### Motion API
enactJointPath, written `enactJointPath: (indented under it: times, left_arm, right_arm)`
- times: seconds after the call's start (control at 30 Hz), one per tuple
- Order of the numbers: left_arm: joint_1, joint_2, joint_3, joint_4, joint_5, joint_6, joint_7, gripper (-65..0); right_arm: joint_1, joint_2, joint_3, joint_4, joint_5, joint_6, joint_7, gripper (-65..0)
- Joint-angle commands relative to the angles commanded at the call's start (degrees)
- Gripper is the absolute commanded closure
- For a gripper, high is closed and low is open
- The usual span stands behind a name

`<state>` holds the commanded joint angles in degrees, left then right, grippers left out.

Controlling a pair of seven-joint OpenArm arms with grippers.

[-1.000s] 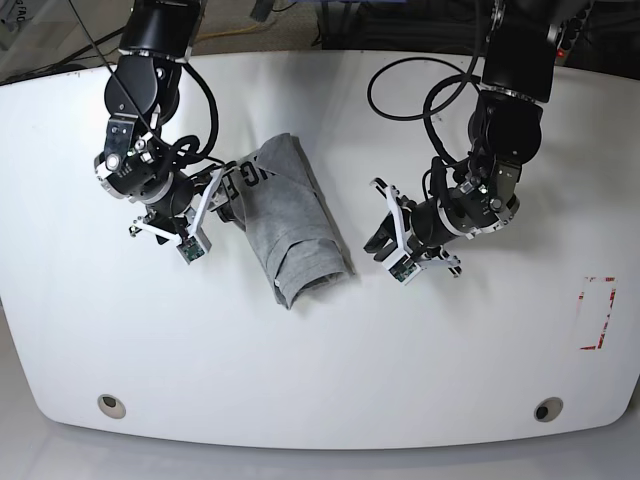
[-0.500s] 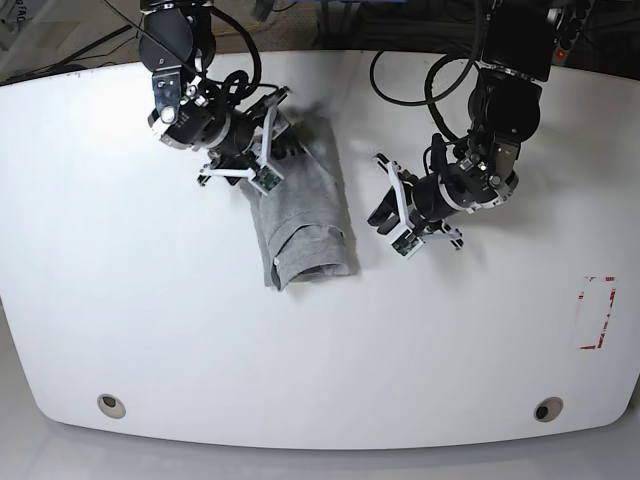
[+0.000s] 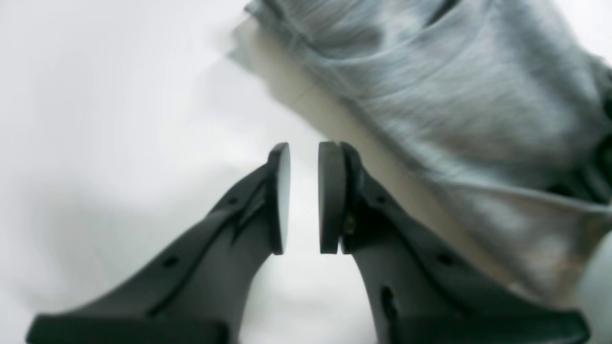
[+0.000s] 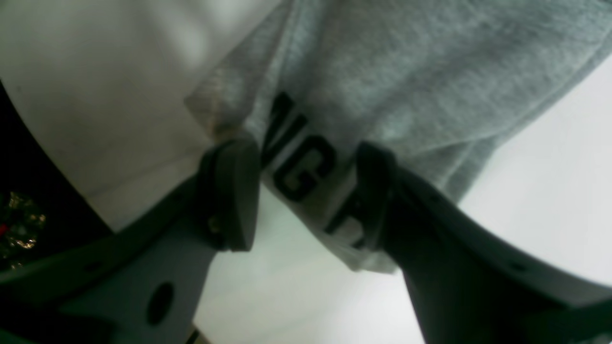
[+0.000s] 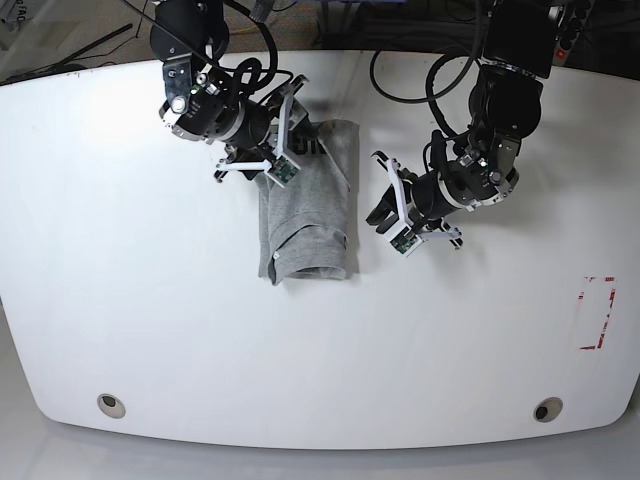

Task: Fold the T-shirt properly
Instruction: 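Press and tuck the folded shirt's edge with the left gripper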

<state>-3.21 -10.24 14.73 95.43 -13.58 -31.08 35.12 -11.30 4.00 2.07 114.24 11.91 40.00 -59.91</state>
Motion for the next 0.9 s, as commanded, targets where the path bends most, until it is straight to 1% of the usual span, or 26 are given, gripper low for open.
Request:
enactJointPath:
  times: [0.1, 0.2, 0.23, 0.27, 0.3, 0.33, 0.37, 0.4, 0.43, 0.5, 0.53, 0.57, 0.6, 0.63, 0.8, 0.83, 0.9]
  left_arm:
    - [1.49, 2.11, 0.35, 2.9, 0.0, 0.0, 0.0, -8.8]
    - [2.46, 4.22, 1.32, 4.66, 0.18, 0.09, 0.0, -8.9]
    - [2.46, 4.92, 2.2, 4.92, 0.44, 0.53, 0.0, -10.0]
    - [2.46, 5.45, 2.99, 5.01, 0.53, 0.62, 0.0, -12.1]
    - [2.46, 5.98, 3.78, 4.92, 0.53, 0.88, 0.0, -15.8]
    - [2.46, 6.33, 4.31, 4.84, 0.53, 1.76, 0.0, -19.6]
    - [2.46, 6.95, 5.1, 4.75, 0.53, 3.96, 0.0, -26.4]
    - [2.46, 7.65, 5.54, 4.75, 0.53, 6.15, 0.0, -31.8]
    - [2.46, 8.53, 6.07, 4.75, 0.53, 9.67, 0.0, -37.5]
    - [2.29, 10.2, 7.47, 4.66, 0.7, 18.9, -0.09, -46.4]
    - [2.29, 10.64, 8.18, 4.57, 1.23, 22.24, -0.18, -48.5]
    - [2.29, 11.08, 8.7, 4.57, 1.85, 24.44, -0.26, -49.6]
    - [2.29, 11.69, 9.49, 4.57, 2.73, 27.16, -0.35, -50.6]
    - [2.29, 12.31, 10.55, 4.4, 3.78, 29.01, -0.35, -50.8]
    - [2.46, 14.95, 16.09, 1.05, 9.14, 32.35, -1.23, -50.7]
    - [2.64, 15.38, 16.88, -0.09, 10.29, 33.14, -2.37, -50.7]
    - [4.13, 15.65, 18.46, -2.46, 13.19, 36.22, -6.24, -50.8]
  right_arm:
    - [2.81, 0.09, 5.71, -0.44, 0.09, 0.0, 0.0, -29.8]
    - [5.1, 0.44, 8.79, -2.37, 0.0, 0.0, 0.0, -29.8]
    - [6.15, 0.44, 10.02, -3.43, -0.09, 0.0, 0.0, -29.8]
    - [6.77, 0.44, 10.9, -4.13, -0.18, 0.0, 0.0, -29.8]
    - [7.38, 0.44, 11.96, -4.92, -0.18, 0.0, 0.0, -29.8]
    - [7.74, 0.53, 12.84, -5.54, 0.0, 0.0, 0.0, -29.8]
    - [8.09, 0.53, 14.15, -6.24, 0.0, 0.0, 0.0, -29.8]
    - [8.09, 0.53, 14.86, -6.68, 0.0, 0.0, 0.0, -29.8]
    - [8.09, 0.62, 15.65, -7.03, 0.0, 0.0, 0.0, -29.8]
    - [8.09, 1.67, 16.62, -7.3, 0.09, 0.0, 0.0, -29.8]
    - [8.0, 1.85, 16.62, -7.3, 0.09, 0.0, 0.0, -29.8]
    - [8.0, 1.85, 16.7, -7.3, 0.09, 0.0, 0.0, -29.8]
    - [7.82, 1.93, 16.79, -7.3, 0.09, 0.0, 0.0, -29.8]
    - [7.82, 2.02, 16.79, -7.3, 0.09, 0.0, 0.0, -29.8]
    - [7.74, 2.11, 16.79, -7.3, 0.09, 0.0, 0.0, -29.8]
    - [7.82, 2.11, 16.79, -7.3, 0.09, 0.0, 0.0, -29.8]
    - [8.0, 2.11, 16.79, -7.3, 0.0, 0.0, 0.0, -29.8]
